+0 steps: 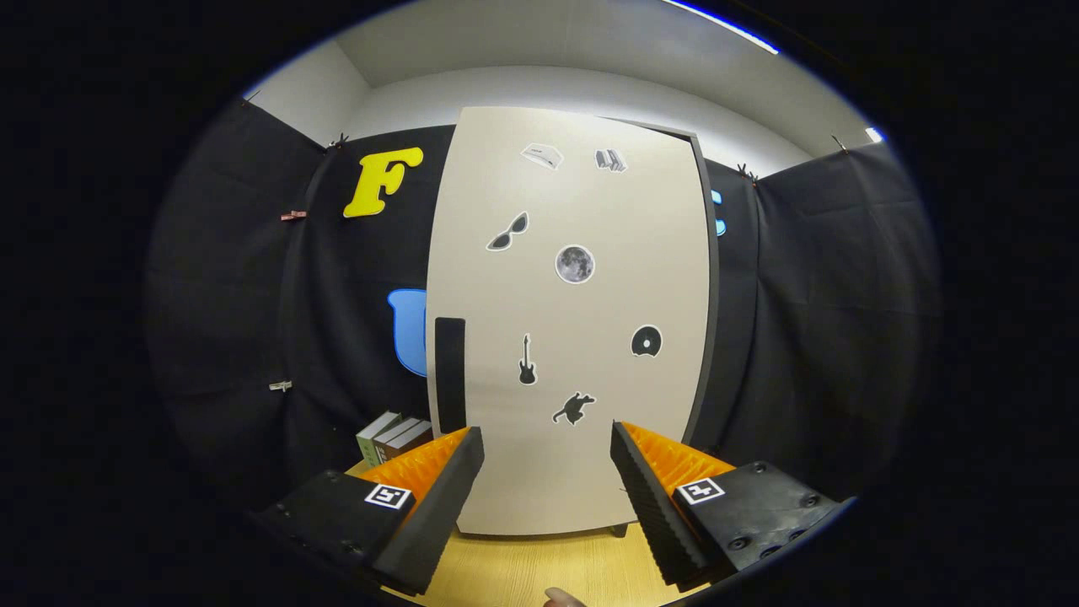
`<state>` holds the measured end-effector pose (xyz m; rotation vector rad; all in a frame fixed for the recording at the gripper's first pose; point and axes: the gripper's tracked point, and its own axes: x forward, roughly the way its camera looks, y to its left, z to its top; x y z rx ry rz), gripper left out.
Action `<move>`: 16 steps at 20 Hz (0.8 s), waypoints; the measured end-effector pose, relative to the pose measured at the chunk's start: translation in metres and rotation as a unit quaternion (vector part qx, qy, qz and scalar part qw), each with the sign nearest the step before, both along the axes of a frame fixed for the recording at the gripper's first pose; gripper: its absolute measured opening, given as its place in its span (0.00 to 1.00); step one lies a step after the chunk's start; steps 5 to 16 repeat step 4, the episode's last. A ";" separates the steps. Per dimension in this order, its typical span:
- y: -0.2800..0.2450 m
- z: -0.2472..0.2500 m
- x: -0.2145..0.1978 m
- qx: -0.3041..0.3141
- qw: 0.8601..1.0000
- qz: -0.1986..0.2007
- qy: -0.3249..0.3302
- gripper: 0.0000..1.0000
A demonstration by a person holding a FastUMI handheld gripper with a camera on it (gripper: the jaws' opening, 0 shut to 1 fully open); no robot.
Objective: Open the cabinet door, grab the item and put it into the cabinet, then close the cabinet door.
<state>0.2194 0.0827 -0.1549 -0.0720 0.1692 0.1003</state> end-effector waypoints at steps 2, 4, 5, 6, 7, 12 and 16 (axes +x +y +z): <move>0.001 -0.001 0.000 0.006 1.000 0.005 0.003 0.98; 0.002 -0.001 -0.001 0.005 1.000 0.005 0.003 0.98; 0.002 -0.001 -0.001 0.005 1.000 0.005 0.003 0.98; 0.002 -0.001 -0.001 0.005 1.000 0.005 0.003 0.98; 0.002 -0.001 -0.001 0.005 1.000 0.005 0.003 0.98; 0.002 -0.001 -0.001 0.005 1.000 0.005 0.003 0.98; 0.002 -0.001 -0.001 0.005 1.000 0.005 0.003 0.98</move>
